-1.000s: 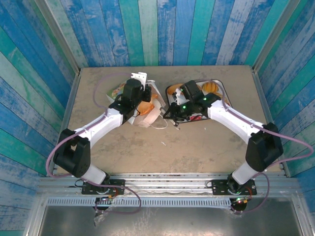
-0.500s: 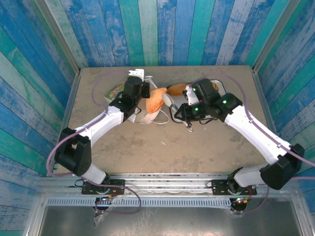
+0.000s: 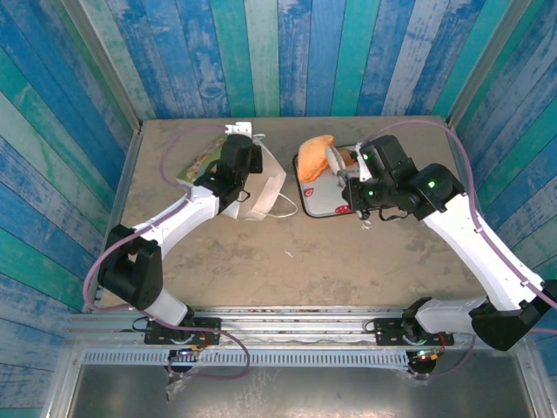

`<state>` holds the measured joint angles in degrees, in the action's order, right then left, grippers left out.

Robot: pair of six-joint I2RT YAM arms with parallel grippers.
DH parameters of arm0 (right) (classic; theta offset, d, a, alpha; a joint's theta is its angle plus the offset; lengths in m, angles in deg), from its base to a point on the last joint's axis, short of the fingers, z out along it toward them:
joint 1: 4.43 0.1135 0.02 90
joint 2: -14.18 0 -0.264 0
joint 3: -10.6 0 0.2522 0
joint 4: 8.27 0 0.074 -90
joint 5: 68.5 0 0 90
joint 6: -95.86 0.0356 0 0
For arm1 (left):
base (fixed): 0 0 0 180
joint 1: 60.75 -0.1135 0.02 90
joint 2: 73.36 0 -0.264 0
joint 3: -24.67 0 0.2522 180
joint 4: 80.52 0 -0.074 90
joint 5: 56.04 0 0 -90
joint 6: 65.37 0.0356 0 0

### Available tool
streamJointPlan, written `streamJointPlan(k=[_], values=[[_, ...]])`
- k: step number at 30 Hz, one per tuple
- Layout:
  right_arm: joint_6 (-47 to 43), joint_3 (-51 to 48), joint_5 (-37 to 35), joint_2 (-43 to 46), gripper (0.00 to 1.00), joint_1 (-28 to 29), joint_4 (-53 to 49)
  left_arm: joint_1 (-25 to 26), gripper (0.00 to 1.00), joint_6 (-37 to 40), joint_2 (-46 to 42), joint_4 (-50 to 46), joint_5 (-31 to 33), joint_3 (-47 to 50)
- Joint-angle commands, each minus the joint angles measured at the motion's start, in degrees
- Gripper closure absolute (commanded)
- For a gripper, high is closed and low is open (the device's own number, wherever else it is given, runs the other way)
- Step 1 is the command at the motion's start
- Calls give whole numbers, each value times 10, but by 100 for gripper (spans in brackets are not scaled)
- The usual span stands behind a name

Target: Take the fake bread out of the paper bag

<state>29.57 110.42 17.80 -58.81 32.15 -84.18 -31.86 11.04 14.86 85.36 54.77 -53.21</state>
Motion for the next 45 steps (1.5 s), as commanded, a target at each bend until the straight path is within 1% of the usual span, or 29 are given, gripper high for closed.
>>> streamJointPlan(k=[1,5,8,13,19,24,36,45], values=[[-12,9,-144,-2,84,-2,-52,2,99,-5,5,-2,17,-12],[-15,-2,-228,-20,83,-2,-67,2,99,-6,0,-3,19,-10],[-14,-5,-273,-43,83,-3,-74,2,99,-7,-3,-2,19,-9],[-8,-3,-326,-88,82,-2,-91,1,99,-7,-5,-2,23,-7],[14,8,-385,-157,81,-1,-135,1,99,-6,-3,-1,28,-4],[33,14,-425,-205,80,4,-165,0,99,-4,-5,7,35,2],[60,24,-460,-289,77,9,-204,-4,99,-10,1,10,37,1],[96,55,-490,-358,76,20,-249,-5,99,-11,2,16,27,1]])
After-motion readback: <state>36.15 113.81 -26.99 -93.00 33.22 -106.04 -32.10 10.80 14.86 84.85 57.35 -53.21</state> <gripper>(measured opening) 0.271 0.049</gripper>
